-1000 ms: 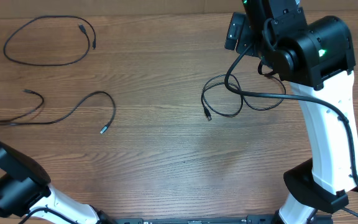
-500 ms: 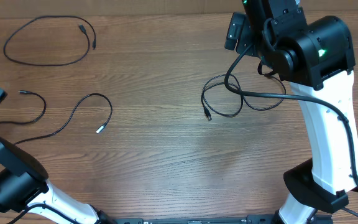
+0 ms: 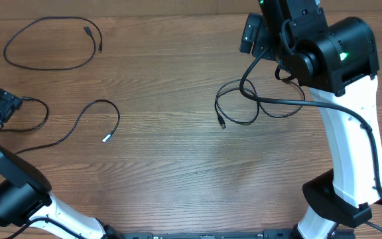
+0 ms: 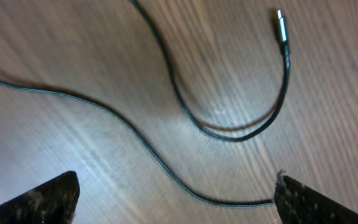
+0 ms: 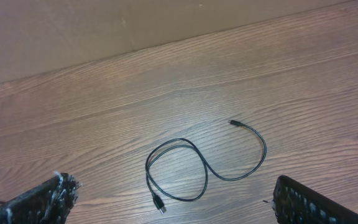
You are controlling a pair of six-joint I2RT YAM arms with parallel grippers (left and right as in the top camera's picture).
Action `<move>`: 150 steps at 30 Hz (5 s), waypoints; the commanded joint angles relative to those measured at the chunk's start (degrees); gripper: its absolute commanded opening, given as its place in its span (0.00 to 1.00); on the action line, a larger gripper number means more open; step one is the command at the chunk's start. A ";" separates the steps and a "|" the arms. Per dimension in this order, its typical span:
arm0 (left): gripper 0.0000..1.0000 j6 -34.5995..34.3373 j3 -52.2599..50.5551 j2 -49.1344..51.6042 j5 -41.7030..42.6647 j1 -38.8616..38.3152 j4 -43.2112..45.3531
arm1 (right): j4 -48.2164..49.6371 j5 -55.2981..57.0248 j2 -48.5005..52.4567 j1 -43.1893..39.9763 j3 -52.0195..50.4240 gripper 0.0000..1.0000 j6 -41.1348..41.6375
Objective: Untangle cables
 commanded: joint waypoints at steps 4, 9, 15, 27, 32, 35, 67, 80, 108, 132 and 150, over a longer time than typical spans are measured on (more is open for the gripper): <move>0.95 -1.03 -6.84 0.44 3.45 0.20 7.74 | 0.15 0.57 -0.48 -0.07 -0.09 1.00 -0.24; 0.96 5.25 -14.29 0.46 5.53 0.20 18.60 | 0.13 0.59 -0.48 -0.07 -0.09 1.00 -0.24; 1.00 9.94 -21.81 0.44 7.32 -0.68 29.00 | 0.15 0.59 -0.48 -0.07 -0.09 1.00 -0.24; 0.89 3.85 -24.63 0.44 2.67 -2.05 32.30 | 0.13 0.59 -0.48 -0.07 -0.09 1.00 -0.24; 0.86 5.81 -24.63 0.46 0.42 -2.05 33.94 | 0.13 0.59 -0.48 -0.07 -0.09 1.00 -0.24; 0.84 10.80 -24.61 0.46 0.44 -2.10 35.69 | 0.13 0.59 -0.48 -0.07 -0.09 1.00 -0.24; 0.70 47.69 -28.65 0.46 18.88 -2.49 37.64 | 0.15 0.59 -0.48 -0.07 -0.09 1.00 -0.24; 0.44 46.86 -32.28 0.46 18.88 -2.36 38.73 | 0.13 0.59 -0.48 -0.07 -0.09 1.00 -0.24; 0.04 -0.20 -30.47 -5.64 26.40 -2.32 38.49 | 0.15 0.59 -0.48 -0.07 -0.09 1.00 -0.24; 0.83 -9.77 -29.70 -5.86 12.83 2.62 27.58 | 0.13 0.57 -0.48 -0.07 -0.09 1.00 -0.24; 1.00 -12.07 -27.71 -4.85 4.72 3.63 23.04 | 0.13 0.59 -0.48 -0.07 -0.09 1.00 -0.24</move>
